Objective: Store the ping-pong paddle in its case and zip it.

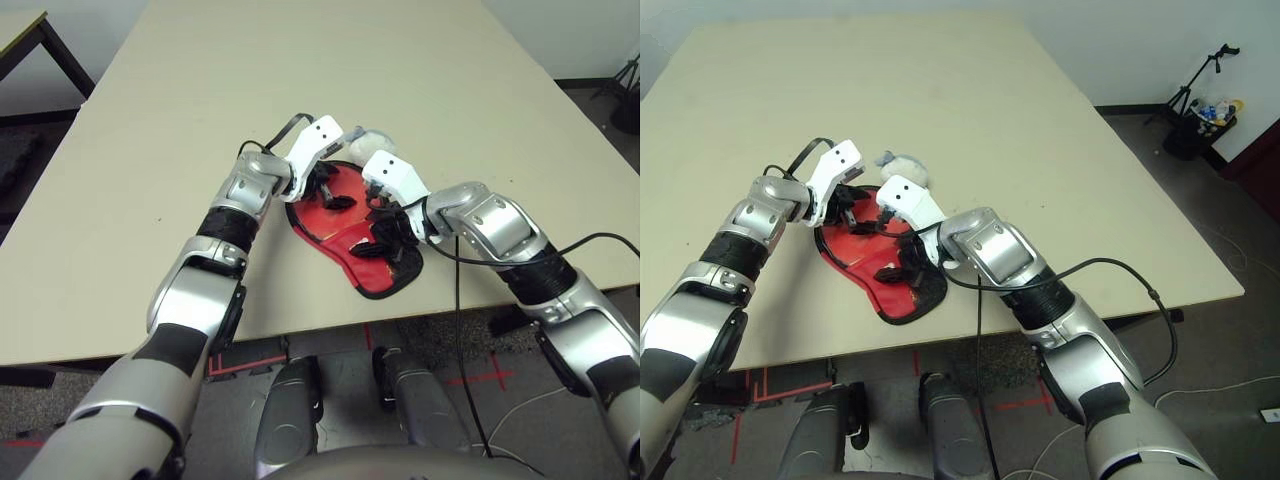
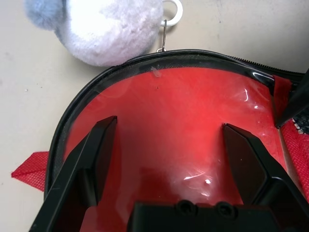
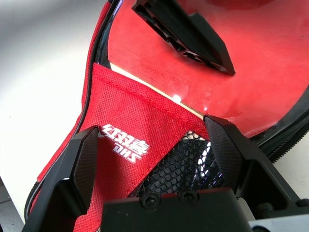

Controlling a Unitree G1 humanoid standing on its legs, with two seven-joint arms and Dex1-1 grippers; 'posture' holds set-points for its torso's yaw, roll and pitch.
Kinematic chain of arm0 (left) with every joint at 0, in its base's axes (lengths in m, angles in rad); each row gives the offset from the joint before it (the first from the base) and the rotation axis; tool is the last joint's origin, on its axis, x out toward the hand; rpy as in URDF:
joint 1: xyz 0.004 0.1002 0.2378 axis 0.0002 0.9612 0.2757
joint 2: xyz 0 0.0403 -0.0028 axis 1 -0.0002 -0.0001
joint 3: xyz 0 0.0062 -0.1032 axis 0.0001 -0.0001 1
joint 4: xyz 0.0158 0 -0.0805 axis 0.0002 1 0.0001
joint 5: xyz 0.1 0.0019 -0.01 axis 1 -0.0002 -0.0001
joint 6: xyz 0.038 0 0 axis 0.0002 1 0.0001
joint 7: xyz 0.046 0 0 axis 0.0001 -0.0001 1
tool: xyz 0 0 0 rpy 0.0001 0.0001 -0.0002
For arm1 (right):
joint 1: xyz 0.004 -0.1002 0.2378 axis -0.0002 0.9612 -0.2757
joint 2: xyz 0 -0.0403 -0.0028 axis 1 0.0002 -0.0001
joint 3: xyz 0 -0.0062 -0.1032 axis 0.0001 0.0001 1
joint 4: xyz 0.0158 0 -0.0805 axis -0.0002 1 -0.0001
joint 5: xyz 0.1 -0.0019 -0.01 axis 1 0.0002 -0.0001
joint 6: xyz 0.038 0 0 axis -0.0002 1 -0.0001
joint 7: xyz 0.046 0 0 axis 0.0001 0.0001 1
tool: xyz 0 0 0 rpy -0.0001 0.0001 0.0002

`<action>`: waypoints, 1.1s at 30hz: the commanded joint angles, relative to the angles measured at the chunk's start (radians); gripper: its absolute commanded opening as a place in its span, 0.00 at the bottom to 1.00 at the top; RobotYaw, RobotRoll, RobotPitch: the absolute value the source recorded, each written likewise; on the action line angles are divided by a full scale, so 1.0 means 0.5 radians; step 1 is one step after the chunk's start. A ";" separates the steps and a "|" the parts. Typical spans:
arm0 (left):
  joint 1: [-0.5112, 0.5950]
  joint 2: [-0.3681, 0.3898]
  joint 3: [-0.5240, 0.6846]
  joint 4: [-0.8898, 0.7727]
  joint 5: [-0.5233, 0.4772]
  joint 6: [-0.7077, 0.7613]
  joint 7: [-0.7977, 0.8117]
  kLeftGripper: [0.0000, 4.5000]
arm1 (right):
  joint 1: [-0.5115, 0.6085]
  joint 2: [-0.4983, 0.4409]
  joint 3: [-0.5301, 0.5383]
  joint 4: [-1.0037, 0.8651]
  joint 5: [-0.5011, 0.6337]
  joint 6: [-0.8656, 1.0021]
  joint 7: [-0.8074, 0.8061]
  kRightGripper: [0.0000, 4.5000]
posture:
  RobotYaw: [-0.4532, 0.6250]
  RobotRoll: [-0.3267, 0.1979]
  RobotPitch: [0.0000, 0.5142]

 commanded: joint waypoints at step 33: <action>0.030 -0.070 -0.087 0.200 0.030 0.072 0.131 0.99 | -0.778 0.304 -0.306 1.554 -0.617 -1.114 -0.221 1.00 | 0.41 0.62 0.34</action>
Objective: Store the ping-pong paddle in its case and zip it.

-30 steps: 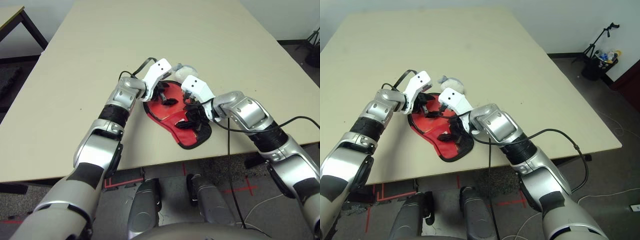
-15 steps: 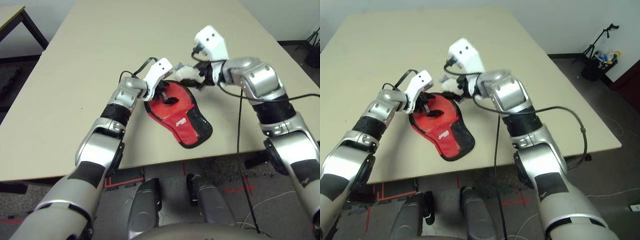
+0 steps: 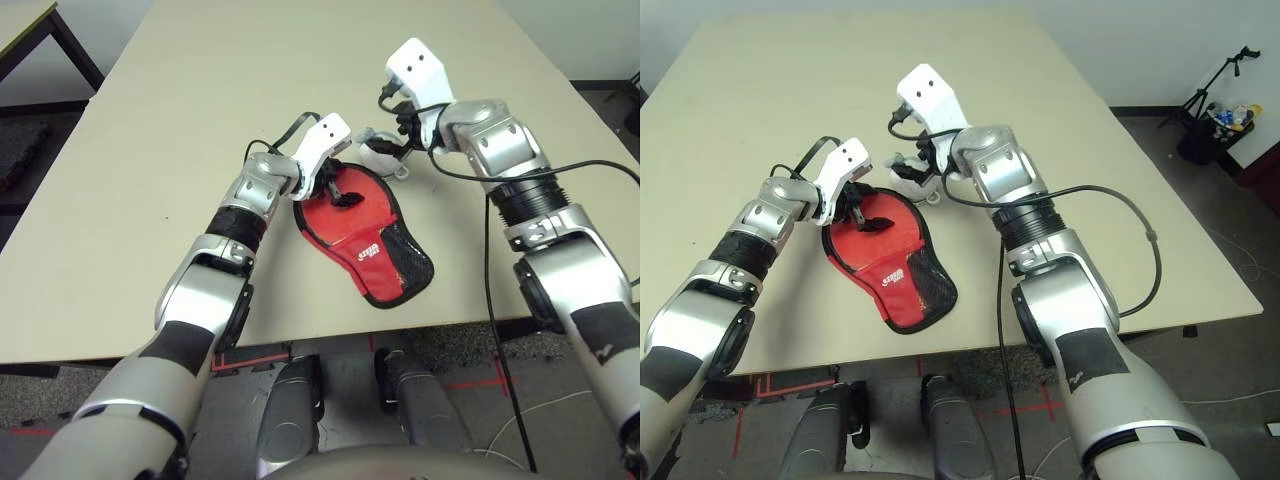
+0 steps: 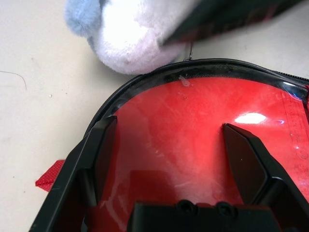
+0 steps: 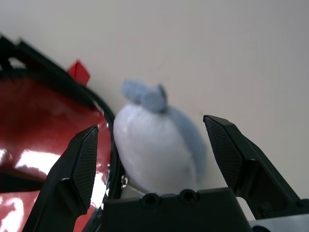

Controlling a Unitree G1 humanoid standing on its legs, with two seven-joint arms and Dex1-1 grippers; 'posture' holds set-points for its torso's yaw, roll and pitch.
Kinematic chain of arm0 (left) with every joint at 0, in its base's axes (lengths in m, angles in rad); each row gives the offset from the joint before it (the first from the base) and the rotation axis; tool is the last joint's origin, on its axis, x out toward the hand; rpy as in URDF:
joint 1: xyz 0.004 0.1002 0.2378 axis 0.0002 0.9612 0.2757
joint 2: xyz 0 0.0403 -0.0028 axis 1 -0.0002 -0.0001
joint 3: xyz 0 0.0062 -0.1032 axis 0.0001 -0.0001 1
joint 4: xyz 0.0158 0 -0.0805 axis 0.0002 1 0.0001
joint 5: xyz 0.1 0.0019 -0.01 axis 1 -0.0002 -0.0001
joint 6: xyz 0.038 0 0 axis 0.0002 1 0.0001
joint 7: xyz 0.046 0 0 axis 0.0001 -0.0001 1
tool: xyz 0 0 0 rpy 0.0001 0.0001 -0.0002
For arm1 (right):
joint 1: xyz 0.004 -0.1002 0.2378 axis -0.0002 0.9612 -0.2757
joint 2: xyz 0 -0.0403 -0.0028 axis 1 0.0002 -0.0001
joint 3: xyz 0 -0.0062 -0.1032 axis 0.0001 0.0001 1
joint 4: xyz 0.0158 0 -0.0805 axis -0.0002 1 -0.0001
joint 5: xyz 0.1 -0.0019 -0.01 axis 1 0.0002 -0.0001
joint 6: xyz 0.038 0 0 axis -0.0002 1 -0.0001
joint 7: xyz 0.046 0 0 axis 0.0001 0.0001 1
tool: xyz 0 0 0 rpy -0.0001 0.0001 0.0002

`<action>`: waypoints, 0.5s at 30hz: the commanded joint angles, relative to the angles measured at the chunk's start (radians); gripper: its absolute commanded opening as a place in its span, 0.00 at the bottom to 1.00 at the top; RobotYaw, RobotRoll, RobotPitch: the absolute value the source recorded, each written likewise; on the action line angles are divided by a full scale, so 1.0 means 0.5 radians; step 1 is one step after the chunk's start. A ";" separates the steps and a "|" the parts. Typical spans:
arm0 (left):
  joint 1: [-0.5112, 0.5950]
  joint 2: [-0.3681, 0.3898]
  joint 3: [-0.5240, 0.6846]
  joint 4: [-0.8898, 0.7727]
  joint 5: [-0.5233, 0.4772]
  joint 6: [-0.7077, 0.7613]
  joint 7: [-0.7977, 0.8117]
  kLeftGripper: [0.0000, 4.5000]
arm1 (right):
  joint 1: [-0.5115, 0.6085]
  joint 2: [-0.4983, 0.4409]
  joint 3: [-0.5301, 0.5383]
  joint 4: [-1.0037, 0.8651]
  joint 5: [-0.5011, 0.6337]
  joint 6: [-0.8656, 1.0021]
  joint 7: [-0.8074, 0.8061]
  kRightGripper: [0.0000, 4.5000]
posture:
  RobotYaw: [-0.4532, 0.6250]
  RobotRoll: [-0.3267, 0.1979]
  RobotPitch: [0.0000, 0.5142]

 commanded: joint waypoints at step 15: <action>0.135 -0.006 -0.064 0.011 0.045 0.108 0.042 1.00 | -0.209 0.103 -0.008 0.664 -0.303 -0.481 -0.127 0.30 | 0.43 0.62 0.32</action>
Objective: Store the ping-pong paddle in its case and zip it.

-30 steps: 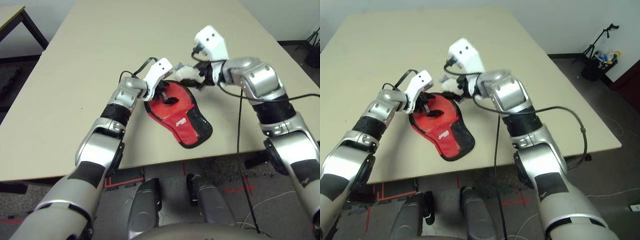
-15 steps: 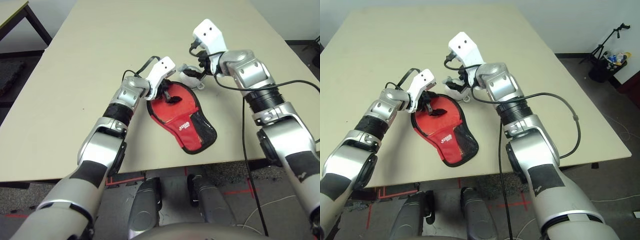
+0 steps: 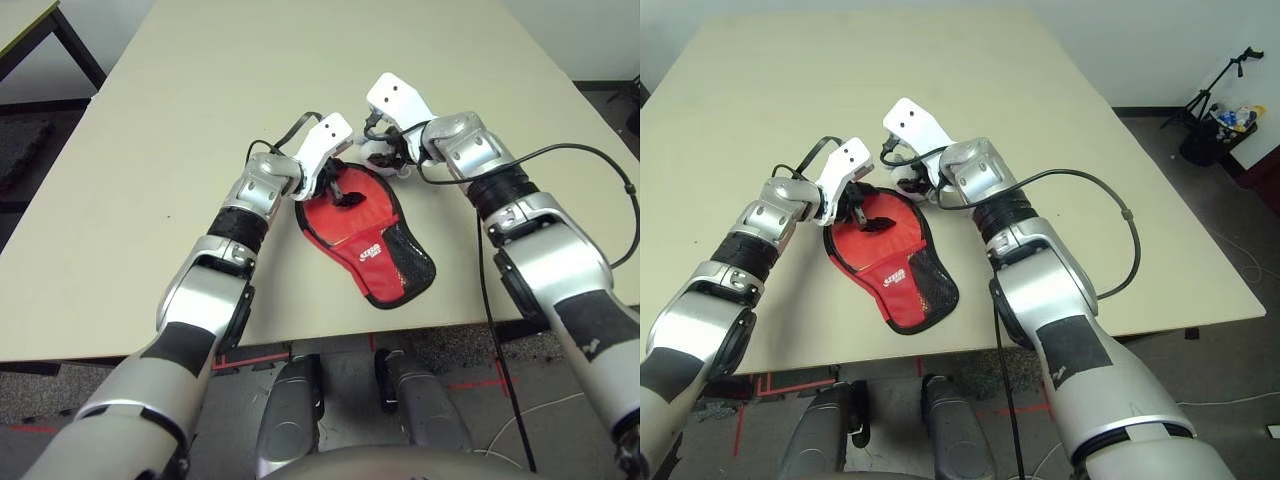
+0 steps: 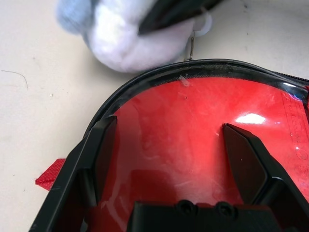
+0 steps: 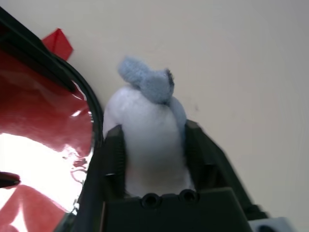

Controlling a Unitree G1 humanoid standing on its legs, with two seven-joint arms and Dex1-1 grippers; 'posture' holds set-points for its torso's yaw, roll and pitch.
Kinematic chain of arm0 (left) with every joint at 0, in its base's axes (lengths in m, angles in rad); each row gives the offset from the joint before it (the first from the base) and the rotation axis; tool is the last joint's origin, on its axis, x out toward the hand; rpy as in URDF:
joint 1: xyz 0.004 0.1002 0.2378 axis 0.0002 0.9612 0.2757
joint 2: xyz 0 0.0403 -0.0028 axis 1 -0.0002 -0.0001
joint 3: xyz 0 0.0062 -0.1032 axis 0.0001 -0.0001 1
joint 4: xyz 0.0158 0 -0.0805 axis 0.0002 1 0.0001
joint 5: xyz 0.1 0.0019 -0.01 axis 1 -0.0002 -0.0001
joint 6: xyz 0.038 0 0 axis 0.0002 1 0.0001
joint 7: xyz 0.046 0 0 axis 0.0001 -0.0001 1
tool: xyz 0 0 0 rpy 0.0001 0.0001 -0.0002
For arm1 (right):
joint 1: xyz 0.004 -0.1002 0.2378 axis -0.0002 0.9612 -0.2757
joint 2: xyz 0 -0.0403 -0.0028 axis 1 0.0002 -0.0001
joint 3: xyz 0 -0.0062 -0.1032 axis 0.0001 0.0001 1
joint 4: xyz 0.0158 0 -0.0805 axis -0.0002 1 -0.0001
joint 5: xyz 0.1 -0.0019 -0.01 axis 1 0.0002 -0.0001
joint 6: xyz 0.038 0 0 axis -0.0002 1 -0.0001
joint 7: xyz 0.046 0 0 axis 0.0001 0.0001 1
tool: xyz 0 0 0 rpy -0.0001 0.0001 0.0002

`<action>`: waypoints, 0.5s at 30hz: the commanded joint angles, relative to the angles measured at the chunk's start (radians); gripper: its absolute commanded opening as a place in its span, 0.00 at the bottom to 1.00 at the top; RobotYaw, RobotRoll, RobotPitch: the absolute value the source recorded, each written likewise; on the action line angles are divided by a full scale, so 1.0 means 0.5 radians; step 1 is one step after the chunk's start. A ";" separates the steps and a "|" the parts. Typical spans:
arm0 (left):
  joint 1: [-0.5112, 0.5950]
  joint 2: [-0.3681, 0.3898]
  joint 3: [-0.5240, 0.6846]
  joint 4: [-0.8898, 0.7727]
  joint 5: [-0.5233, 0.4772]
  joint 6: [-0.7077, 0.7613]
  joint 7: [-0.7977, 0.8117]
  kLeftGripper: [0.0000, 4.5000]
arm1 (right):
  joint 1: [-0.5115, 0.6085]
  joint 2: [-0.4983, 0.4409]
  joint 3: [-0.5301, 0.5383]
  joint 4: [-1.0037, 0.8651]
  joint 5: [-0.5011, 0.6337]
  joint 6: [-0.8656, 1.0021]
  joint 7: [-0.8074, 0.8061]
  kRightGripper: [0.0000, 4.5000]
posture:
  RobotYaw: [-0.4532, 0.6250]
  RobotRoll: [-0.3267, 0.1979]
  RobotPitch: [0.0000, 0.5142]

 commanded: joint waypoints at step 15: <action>0.119 -0.022 -0.082 0.071 0.017 0.088 0.040 1.00 | 0.061 -0.250 -0.103 -0.098 -0.162 -0.005 -0.321 0.01 | 0.39 0.62 0.34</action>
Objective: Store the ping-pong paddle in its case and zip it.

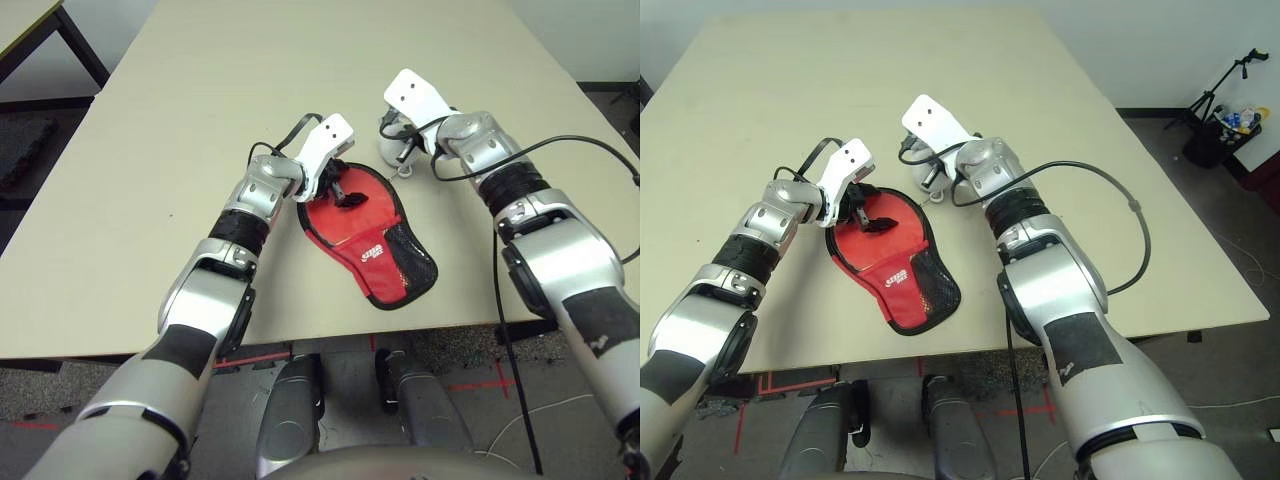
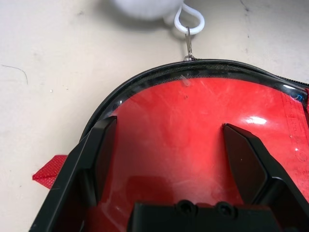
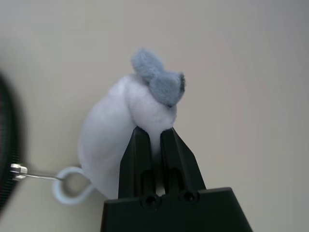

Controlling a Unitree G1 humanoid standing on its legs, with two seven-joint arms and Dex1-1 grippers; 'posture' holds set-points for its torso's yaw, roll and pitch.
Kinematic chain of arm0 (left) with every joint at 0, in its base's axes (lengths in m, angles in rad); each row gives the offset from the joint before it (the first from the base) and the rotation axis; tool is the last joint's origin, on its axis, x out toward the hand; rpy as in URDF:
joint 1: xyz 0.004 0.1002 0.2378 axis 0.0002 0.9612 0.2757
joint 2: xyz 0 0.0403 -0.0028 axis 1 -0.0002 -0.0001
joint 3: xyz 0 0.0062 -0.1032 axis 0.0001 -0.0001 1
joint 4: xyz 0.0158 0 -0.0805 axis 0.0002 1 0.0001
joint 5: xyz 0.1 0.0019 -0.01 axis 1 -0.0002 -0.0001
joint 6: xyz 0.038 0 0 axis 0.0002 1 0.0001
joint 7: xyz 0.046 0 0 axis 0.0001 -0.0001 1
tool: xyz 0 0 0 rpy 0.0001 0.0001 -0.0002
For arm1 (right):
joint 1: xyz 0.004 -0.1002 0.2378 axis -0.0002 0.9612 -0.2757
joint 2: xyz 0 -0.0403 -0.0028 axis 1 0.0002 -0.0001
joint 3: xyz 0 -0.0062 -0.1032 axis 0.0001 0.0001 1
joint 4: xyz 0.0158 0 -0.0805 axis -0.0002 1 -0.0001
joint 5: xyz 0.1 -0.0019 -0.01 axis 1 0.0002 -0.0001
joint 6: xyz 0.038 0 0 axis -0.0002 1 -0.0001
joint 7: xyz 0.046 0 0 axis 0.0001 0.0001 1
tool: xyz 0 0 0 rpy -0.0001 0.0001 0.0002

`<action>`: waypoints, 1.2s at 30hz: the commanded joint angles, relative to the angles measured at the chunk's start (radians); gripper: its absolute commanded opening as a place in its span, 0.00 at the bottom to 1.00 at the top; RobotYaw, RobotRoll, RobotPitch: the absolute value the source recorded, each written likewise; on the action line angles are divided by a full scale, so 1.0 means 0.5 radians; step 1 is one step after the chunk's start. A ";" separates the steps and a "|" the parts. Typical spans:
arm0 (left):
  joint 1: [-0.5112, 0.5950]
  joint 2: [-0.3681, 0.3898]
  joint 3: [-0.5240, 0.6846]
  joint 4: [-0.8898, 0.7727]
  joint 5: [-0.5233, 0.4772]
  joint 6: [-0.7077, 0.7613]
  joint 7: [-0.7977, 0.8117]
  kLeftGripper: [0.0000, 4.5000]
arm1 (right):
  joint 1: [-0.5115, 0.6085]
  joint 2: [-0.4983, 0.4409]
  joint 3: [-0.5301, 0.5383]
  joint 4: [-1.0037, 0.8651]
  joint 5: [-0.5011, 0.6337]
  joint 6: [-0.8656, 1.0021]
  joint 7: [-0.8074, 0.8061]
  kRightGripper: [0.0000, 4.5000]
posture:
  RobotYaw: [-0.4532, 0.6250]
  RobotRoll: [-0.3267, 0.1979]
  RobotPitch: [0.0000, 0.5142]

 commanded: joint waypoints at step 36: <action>0.041 -0.067 -0.095 0.233 0.073 -0.015 0.019 1.00 | 1.177 -1.695 0.345 -3.085 0.426 1.489 1.858 0.01 | 0.33 0.62 0.38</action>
